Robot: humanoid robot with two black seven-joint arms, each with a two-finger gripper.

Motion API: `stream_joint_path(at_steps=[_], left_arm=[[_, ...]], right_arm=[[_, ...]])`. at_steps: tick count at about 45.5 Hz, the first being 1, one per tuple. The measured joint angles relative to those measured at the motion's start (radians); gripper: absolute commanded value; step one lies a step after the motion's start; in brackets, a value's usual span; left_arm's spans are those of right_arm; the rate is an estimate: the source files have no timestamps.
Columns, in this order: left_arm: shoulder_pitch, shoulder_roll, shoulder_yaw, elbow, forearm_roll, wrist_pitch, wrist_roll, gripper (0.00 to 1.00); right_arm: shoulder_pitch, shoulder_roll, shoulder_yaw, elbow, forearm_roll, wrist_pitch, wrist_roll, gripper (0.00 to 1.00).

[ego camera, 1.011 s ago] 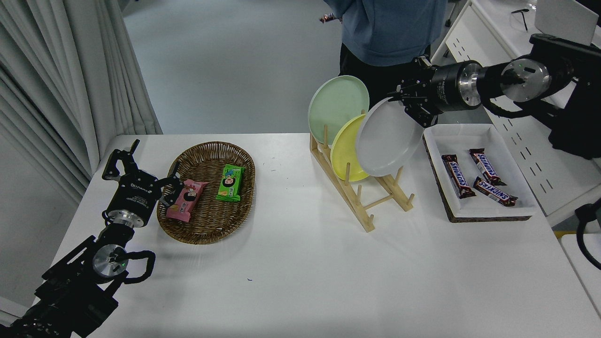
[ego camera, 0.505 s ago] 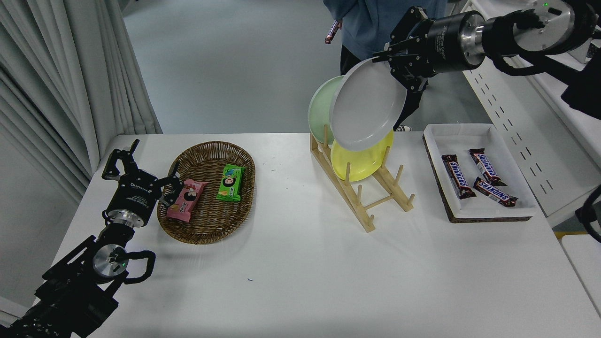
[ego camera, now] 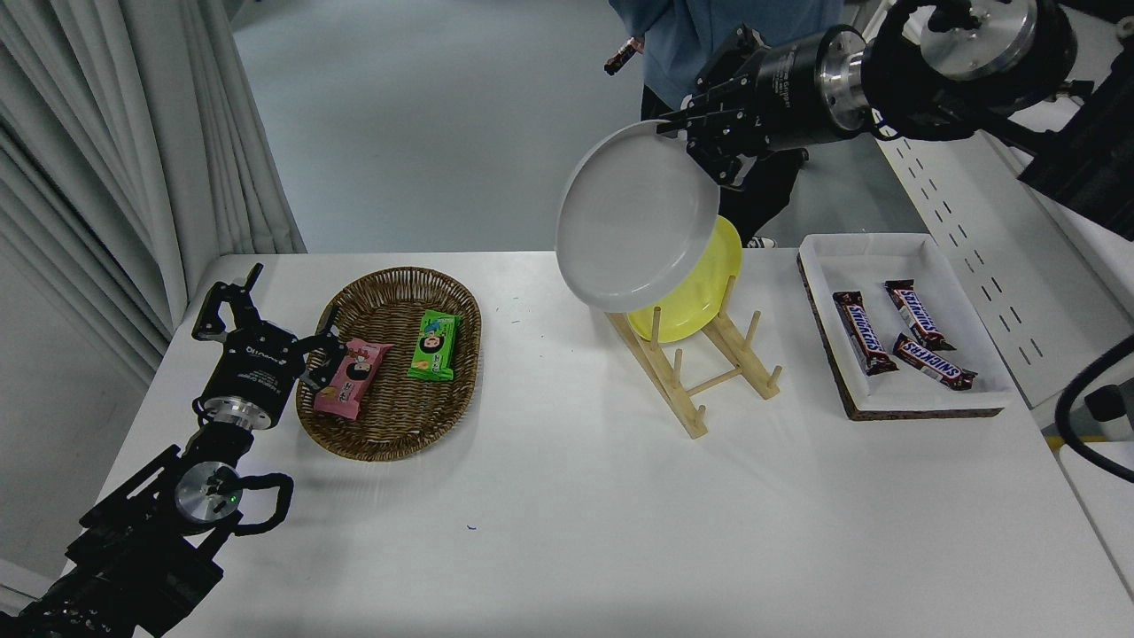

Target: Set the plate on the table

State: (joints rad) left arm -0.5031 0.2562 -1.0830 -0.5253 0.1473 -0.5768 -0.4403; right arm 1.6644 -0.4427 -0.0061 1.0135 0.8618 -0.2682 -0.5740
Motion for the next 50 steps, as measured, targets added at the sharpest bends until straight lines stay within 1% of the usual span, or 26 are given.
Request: stream_joint_path(at_steps=[11,18,24,28,34,50], left_arm=[[0.0,0.0,0.0,0.0,0.0,0.0,0.0,1.0],[0.0,0.0,0.0,0.0,0.0,0.0,0.0,1.0],[0.0,0.0,0.0,0.001,0.0,0.0,0.0,1.0],[0.0,0.0,0.0,0.001,0.0,0.0,0.0,1.0],[0.0,0.0,0.0,0.0,0.0,0.0,0.0,1.0],[0.0,0.0,0.0,0.0,0.0,0.0,0.0,1.0]], right_arm=[[-0.042,0.039,-0.019,0.034,0.057,-0.15,0.0,0.0],[-0.07,0.077,-0.029,0.036,0.115,-0.312,-0.002,0.0],[-0.106,0.121,-0.033,0.017,0.184,-0.409,-0.002,0.0],[-0.147,0.161,-0.033,-0.009,0.228,-0.449,-0.002,0.0],[-0.222,0.208,-0.021,-0.068,0.267,-0.48,-0.002,0.0],[-0.411,0.3,0.051,-0.227,0.309,-0.51,-0.003,0.0]])
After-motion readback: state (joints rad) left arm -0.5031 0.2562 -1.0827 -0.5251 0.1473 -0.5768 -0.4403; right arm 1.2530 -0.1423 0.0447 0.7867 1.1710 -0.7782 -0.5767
